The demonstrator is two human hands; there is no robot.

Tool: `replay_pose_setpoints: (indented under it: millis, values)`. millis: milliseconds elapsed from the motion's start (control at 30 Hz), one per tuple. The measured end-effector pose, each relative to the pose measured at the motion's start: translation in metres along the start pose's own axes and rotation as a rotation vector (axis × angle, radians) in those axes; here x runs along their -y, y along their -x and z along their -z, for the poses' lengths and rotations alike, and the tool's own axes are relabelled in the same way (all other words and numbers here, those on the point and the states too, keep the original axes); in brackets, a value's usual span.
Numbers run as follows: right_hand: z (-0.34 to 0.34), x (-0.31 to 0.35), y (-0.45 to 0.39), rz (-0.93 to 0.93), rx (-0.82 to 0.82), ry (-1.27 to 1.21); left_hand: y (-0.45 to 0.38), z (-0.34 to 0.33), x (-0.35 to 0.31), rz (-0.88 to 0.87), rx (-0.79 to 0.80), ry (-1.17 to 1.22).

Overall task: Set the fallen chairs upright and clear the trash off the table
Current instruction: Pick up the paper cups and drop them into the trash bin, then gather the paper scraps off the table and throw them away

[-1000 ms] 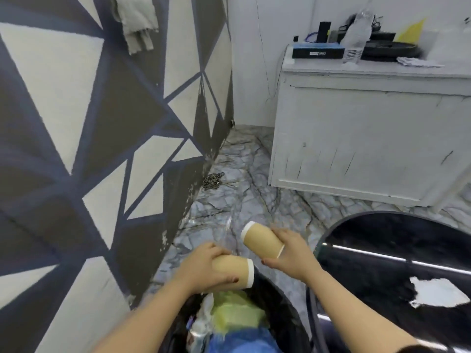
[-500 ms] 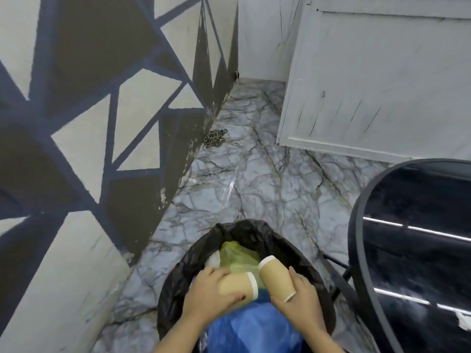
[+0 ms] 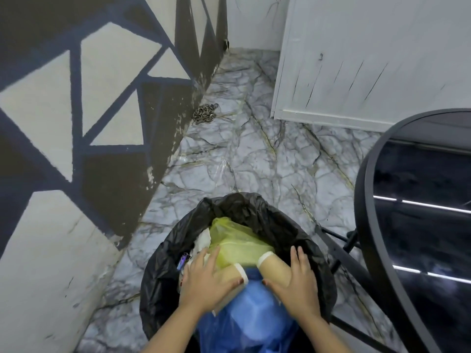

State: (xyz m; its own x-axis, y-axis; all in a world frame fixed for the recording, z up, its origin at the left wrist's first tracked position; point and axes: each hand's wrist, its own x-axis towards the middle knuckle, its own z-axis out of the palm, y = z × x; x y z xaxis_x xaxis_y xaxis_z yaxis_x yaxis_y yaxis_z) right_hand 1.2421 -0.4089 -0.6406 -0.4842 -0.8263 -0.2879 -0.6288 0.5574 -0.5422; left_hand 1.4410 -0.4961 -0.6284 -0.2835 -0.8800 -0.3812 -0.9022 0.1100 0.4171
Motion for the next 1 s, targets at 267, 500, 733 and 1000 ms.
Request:
replay_pose_setpoints:
  millis: [267, 500, 733, 1000]
  values:
    - [0.042, 0.032, 0.013, 0.058, -0.058, -0.113, 0.006, 0.055, -0.01, -0.013, -0.105, 0.028]
    - [0.116, 0.101, 0.018, 0.332, -0.082, -0.171, 0.01, 0.125, -0.082, -0.142, -0.156, -0.015]
    - [0.24, 0.132, 0.022, 0.438, -0.281, -0.277, 0.012, 0.176, -0.202, -0.37, -0.168, -0.019]
    - [0.384, 0.029, 0.043, 0.22, -0.586, -0.249, 0.021, 0.174, -0.346, -0.654, -0.167, 0.025]
